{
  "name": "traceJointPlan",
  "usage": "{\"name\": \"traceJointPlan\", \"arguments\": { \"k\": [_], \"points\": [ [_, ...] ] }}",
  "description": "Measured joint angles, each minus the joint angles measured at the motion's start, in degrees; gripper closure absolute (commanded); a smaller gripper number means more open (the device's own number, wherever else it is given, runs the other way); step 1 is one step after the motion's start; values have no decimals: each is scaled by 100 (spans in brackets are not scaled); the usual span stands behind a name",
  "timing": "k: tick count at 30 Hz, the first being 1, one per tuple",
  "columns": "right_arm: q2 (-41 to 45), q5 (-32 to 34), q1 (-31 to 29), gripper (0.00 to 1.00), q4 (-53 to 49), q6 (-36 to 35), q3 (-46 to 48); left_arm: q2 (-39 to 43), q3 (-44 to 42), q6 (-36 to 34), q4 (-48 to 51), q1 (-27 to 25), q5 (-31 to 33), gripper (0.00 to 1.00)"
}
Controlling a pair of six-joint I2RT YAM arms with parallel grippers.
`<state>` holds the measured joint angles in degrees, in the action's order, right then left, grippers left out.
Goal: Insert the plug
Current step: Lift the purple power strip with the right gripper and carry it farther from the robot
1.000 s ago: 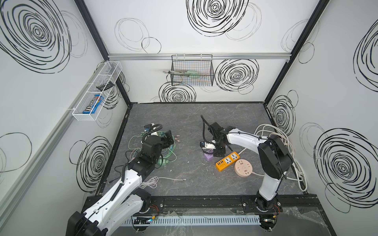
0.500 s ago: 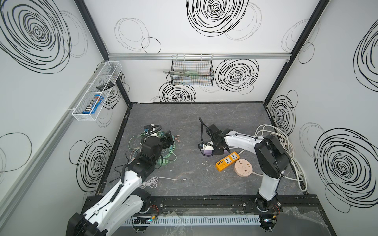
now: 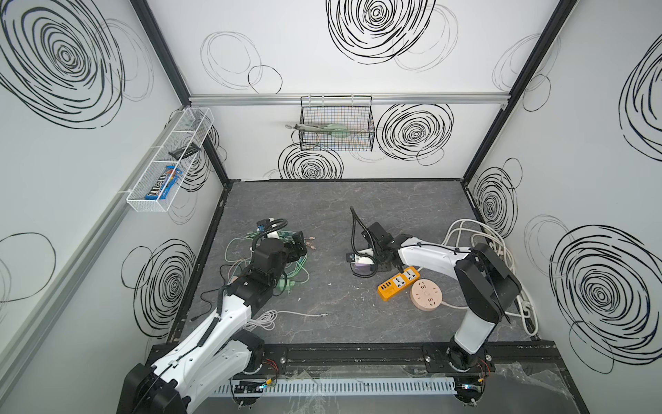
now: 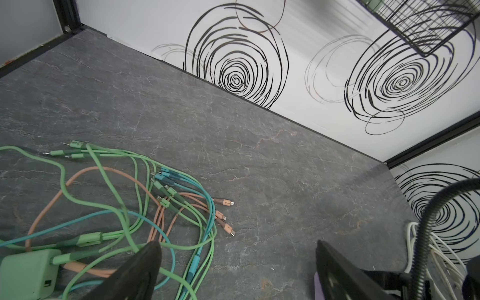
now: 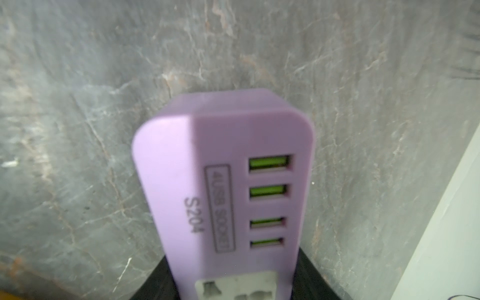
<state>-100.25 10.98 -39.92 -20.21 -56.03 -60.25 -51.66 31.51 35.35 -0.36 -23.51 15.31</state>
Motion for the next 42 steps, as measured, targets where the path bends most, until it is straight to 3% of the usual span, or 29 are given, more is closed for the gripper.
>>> {"name": "traceJointPlan", "arguments": {
  "k": [7,16,24,32,42],
  "points": [
    [-369,-542,455,76,339,-46,-420,-168,142,-24,48,0,-175,4],
    [-2026,-721,1086,74,52,-15,-2490,-264,444,-70,98,0,-264,4],
    [-3108,-935,1115,72,-920,-203,-4356,-258,505,-118,457,0,-238,4],
    [-4448,-1574,907,70,-2623,-494,-6959,-26,516,-146,734,-2,-216,4],
    [-4509,-1668,645,62,-3145,-326,-7119,11,564,-155,951,0,-87,4]
  ]
}}
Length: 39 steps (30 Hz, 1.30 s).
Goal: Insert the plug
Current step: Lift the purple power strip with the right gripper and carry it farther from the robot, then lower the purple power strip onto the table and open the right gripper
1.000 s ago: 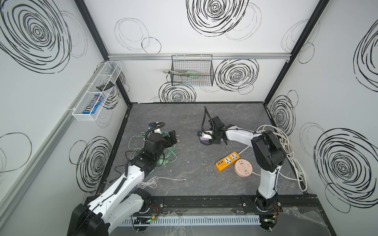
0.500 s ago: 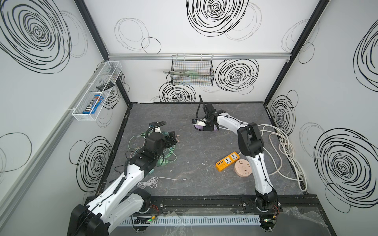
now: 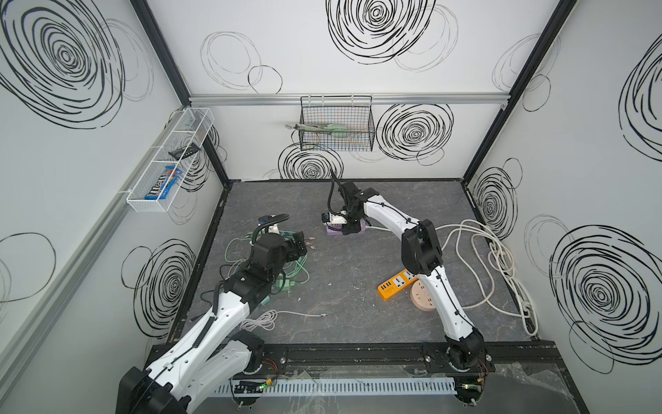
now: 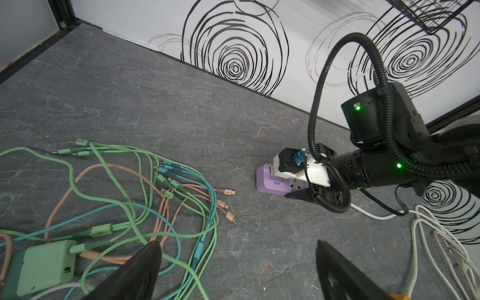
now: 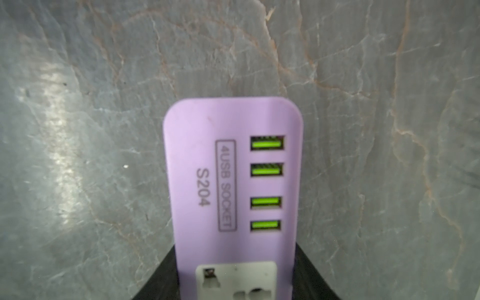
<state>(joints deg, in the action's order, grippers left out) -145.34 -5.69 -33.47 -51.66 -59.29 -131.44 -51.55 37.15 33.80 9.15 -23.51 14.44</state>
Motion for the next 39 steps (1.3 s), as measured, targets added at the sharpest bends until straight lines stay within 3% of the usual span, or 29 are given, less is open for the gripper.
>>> {"name": "traceJointPlan", "arguments": {
  "k": [15,21,25,26,27,35,39],
  "points": [
    [4,-269,11,52,-468,35,13,-44,7,11,129,0,170,4],
    [7,-358,11,34,-549,28,37,-63,7,13,155,0,269,4],
    [50,-551,11,29,-557,50,157,-103,26,22,254,0,400,4],
    [83,-588,11,23,-529,61,232,-129,42,24,295,0,417,4],
    [133,-616,11,1,-507,63,317,-164,66,26,330,0,439,4],
    [785,-765,44,3,-17,326,1008,-413,260,105,610,-22,651,4],
    [1766,-787,61,3,994,682,2155,-601,444,179,964,-50,892,4]
  ]
}}
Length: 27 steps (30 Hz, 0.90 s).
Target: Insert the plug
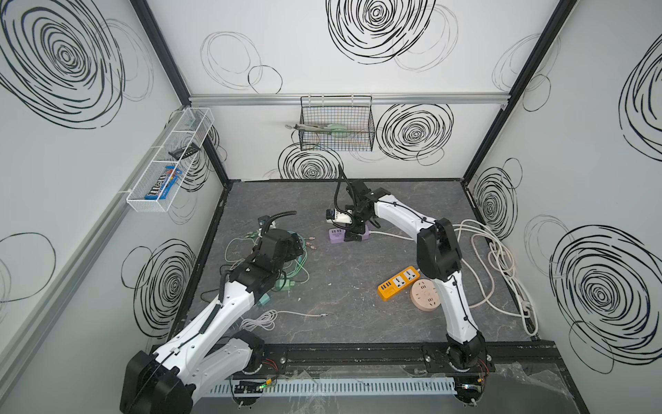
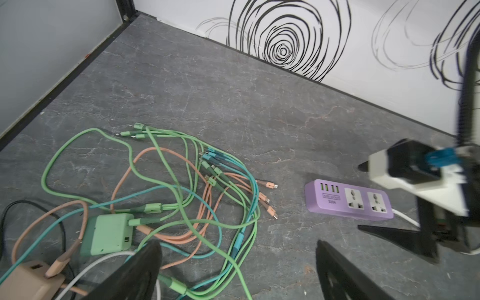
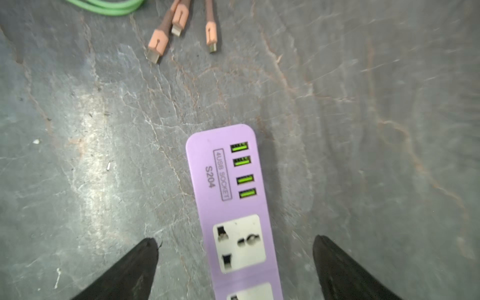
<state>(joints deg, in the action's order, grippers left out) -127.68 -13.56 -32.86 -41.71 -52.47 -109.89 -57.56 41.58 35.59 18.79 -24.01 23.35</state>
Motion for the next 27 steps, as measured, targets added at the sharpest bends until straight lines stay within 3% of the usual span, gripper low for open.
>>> {"name": "traceJointPlan", "arguments": {
  "k": [6,12,20,23,27],
  "points": [
    [2396,33,50,3,3001,975,3042,-155,72,26,435,2,-160,4],
    [4166,299,72,3,6105,2583,5490,-319,74,-48,564,-140,-651,4],
    [5292,601,107,3,7451,4876,6817,-1108,107,116,1115,-1360,-229,3],
    [5506,756,144,3,7659,5735,7119,-1423,109,205,1143,-1523,-138,0],
    [5692,903,208,3,7761,6561,7499,-1908,133,269,1106,-1624,-2,6]
  ]
}}
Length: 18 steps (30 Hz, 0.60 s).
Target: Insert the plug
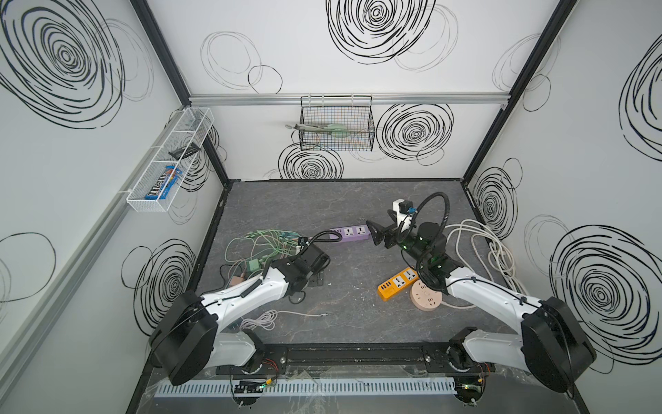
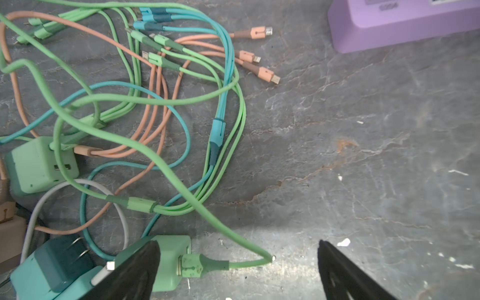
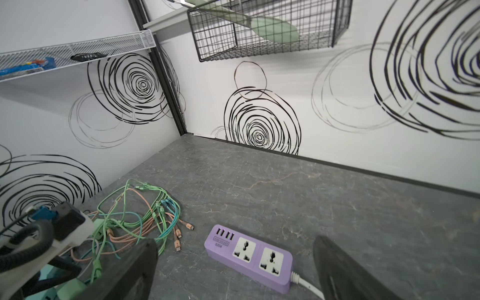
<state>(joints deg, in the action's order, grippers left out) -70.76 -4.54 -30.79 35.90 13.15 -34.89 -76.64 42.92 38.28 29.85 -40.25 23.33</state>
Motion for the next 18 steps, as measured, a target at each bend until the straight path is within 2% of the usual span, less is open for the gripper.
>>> {"name": "traceJointPlan", "arguments": {
  "k": [3,4,6,11,14,18],
  "points": [
    [101,76,107,3,-52,457,120,-341,59,57,-68,-4,116,16],
    [142,83,166,3,-98,603,120,-452,87,50,-105,-4,142,23],
    [267,57,365,3,-210,901,118,-693,168,61,-168,-2,199,43],
    [374,-459,1040,3,-573,1285,-9,-1001,492,-61,-221,-46,240,77],
    [337,-706,1309,3,-835,1392,-96,-1001,835,-166,-184,-160,225,100],
    [192,-876,1368,3,-1115,1443,-214,-979,1364,-190,-127,-382,70,100]
  ]
}}
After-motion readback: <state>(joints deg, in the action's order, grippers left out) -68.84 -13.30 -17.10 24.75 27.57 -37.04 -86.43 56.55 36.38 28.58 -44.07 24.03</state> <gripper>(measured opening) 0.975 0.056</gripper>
